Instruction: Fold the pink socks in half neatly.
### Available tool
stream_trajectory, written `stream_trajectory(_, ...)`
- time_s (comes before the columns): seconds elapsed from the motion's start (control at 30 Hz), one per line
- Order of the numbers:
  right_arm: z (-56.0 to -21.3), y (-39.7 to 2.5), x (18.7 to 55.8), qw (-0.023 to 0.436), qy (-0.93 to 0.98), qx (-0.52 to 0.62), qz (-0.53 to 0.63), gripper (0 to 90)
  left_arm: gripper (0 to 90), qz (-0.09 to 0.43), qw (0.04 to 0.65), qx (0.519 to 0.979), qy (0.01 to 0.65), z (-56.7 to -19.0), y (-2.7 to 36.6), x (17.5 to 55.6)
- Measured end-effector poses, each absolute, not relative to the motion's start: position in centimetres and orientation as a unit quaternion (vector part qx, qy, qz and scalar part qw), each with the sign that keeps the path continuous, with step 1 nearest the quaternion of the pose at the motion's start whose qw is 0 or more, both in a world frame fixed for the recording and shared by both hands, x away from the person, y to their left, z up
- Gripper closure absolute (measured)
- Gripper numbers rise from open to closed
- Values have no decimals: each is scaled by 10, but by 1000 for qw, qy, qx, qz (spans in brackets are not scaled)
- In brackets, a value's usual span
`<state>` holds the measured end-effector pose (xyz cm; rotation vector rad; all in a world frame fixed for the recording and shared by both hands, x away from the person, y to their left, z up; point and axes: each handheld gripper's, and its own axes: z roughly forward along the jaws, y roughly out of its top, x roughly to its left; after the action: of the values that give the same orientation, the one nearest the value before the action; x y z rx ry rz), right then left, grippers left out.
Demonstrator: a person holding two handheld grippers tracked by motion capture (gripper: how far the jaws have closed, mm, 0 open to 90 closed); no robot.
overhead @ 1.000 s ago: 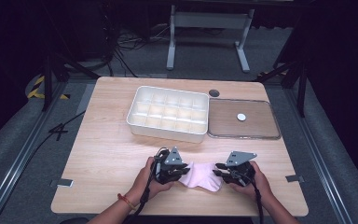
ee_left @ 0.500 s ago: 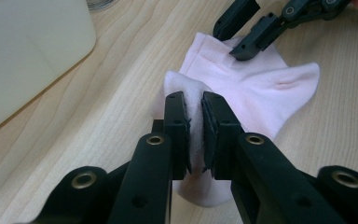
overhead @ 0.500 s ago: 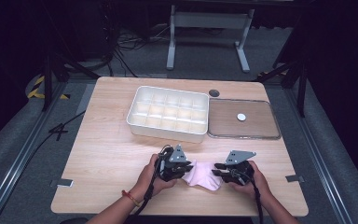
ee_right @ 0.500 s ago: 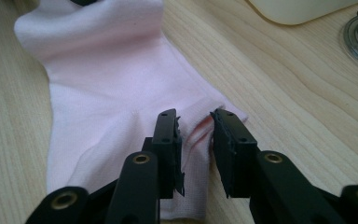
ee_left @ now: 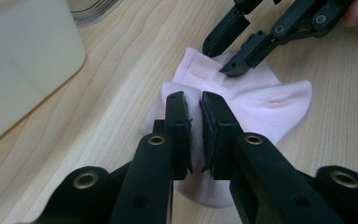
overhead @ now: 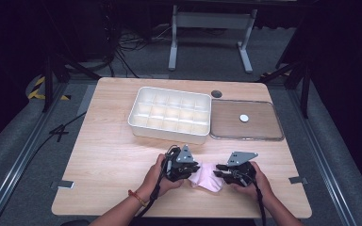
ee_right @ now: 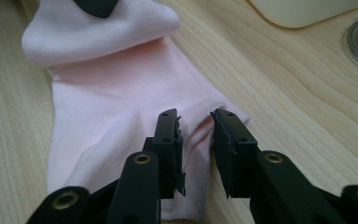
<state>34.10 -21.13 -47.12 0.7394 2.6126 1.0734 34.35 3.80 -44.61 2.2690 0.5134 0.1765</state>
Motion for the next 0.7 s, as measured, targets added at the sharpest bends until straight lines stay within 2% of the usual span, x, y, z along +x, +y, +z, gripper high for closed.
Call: stream_trajectory(0.7, -471, -206, 343, 111, 891, 245, 367, 728, 831, 73, 373, 906, 187, -444, 13, 347)
